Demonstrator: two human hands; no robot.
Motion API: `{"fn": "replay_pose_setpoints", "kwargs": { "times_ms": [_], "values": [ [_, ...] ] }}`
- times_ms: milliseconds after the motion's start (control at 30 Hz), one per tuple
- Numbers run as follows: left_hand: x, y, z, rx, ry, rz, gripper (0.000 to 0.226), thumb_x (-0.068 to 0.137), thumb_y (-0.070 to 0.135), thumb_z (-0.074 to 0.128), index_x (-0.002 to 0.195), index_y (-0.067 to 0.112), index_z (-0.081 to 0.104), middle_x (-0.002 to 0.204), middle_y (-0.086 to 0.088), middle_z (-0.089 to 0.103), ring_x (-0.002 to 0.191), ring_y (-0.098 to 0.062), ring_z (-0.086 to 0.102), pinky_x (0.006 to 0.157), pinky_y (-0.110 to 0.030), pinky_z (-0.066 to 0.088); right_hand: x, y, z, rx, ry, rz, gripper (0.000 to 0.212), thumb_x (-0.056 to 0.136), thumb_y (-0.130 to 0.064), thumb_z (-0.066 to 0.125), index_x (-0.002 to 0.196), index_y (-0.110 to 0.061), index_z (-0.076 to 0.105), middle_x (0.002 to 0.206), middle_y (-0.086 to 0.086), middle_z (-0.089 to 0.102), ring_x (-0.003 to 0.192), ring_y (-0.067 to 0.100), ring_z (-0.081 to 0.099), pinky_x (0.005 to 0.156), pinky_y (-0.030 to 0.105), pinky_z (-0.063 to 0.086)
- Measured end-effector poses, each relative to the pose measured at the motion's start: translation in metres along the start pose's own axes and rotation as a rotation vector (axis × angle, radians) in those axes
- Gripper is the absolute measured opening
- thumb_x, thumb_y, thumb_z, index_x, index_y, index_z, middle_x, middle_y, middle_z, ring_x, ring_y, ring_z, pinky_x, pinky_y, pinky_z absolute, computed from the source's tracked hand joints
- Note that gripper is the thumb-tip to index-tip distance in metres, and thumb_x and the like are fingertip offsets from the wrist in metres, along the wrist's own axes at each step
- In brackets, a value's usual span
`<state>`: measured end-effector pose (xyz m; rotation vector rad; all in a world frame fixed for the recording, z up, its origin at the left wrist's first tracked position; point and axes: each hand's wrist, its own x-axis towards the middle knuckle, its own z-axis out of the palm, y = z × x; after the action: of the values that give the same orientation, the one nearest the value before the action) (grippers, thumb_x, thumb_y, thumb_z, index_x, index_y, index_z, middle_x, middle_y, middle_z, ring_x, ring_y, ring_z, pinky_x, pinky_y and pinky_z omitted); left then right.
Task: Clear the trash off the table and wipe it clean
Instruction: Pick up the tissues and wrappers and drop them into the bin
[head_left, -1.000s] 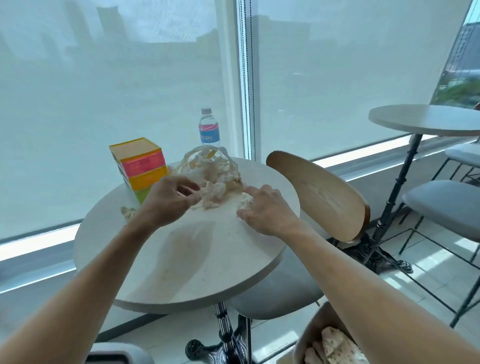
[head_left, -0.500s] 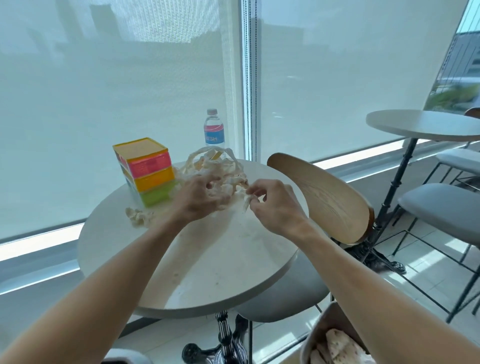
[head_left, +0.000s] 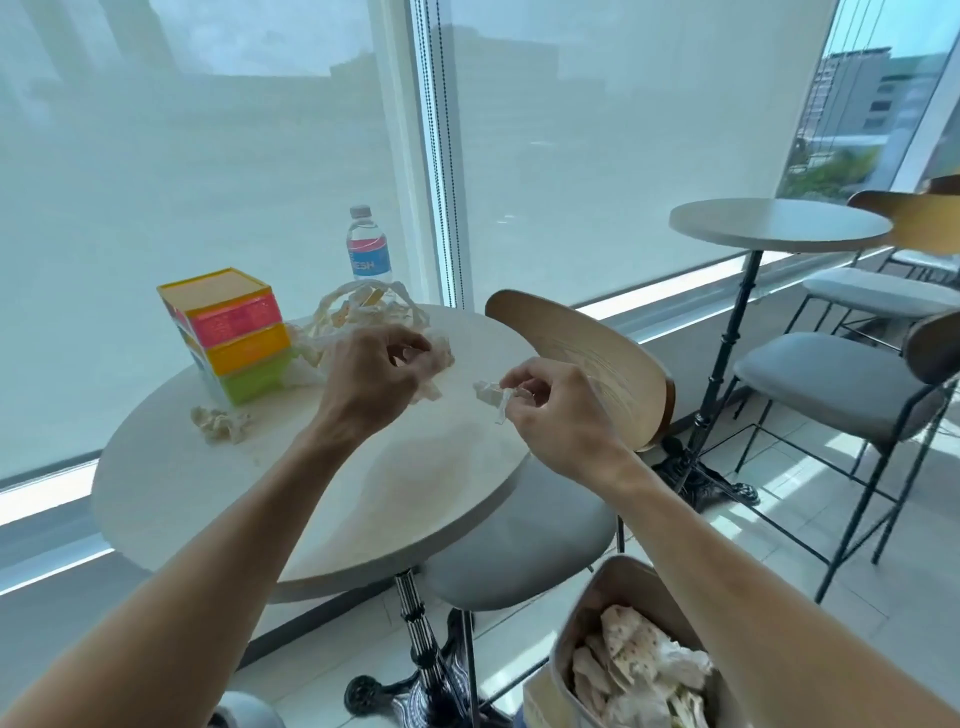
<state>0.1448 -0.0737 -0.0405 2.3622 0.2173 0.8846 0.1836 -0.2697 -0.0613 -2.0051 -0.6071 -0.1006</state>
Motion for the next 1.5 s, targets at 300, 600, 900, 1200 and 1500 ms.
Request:
{"fn": "replay_pose_setpoints", "kwargs": {
  "times_ms": [300, 600, 900, 1200, 1500],
  "values": [
    [-0.052, 0.065, 0.002, -0.267, -0.05, 0.009, 0.009, 0.082, 0.021, 0.077, 0.082, 0.027, 0.071, 0.081, 0.009, 0.07, 0.062, -0.006, 0.06, 0.056, -0.017, 0.05, -0.05, 0.064, -0.037, 0.011, -0.018, 0.166, 0.015, 0.089, -0.012, 0.057, 0.089, -0.019, 0.07, 0.076, -0.007, 0.061, 0.065, 0.006, 0.054, 0.051, 0.013, 0.039],
    [-0.119, 0.09, 0.062, -0.277, -0.205, -0.056, 0.005, 0.079, 0.027, 0.079, 0.08, 0.028, 0.075, 0.065, 0.01, 0.067, 0.05, -0.01, 0.05, 0.046, -0.026, 0.044, -0.102, 0.146, -0.05, -0.171, -0.22, 0.389, 0.025, 0.087, -0.006, 0.052, 0.083, -0.026, 0.067, 0.08, -0.008, 0.061, 0.079, 0.011, 0.058, 0.066, 0.018, 0.044],
    [-0.173, 0.08, 0.14, -0.101, -0.415, -0.142, 0.005, 0.083, 0.027, 0.075, 0.087, 0.024, 0.075, 0.078, 0.01, 0.069, 0.056, 0.006, 0.057, 0.052, -0.015, 0.046, -0.106, 0.164, -0.085, -0.16, -0.176, 0.416, 0.035, 0.089, -0.004, 0.047, 0.104, -0.026, 0.07, 0.104, -0.003, 0.066, 0.099, 0.014, 0.059, 0.069, 0.013, 0.039],
    [-0.182, 0.082, 0.167, 0.064, -0.574, -0.292, 0.029, 0.081, 0.048, 0.072, 0.104, 0.03, 0.073, 0.094, 0.011, 0.074, 0.086, -0.005, 0.069, 0.084, -0.036, 0.057, -0.104, 0.167, -0.104, -0.137, -0.171, 0.35, 0.032, 0.091, -0.007, 0.05, 0.107, -0.026, 0.071, 0.103, -0.005, 0.064, 0.096, 0.007, 0.058, 0.064, 0.004, 0.035],
    [-0.138, 0.097, 0.087, 0.131, -0.297, -0.228, 0.015, 0.086, 0.041, 0.069, 0.095, 0.029, 0.073, 0.082, 0.015, 0.071, 0.066, 0.003, 0.062, 0.062, -0.021, 0.051, -0.071, 0.114, -0.065, 0.061, -0.161, 0.172, 0.024, 0.095, -0.008, 0.053, 0.097, -0.027, 0.068, 0.097, -0.012, 0.065, 0.096, 0.001, 0.059, 0.086, 0.017, 0.047]
  ]
}}
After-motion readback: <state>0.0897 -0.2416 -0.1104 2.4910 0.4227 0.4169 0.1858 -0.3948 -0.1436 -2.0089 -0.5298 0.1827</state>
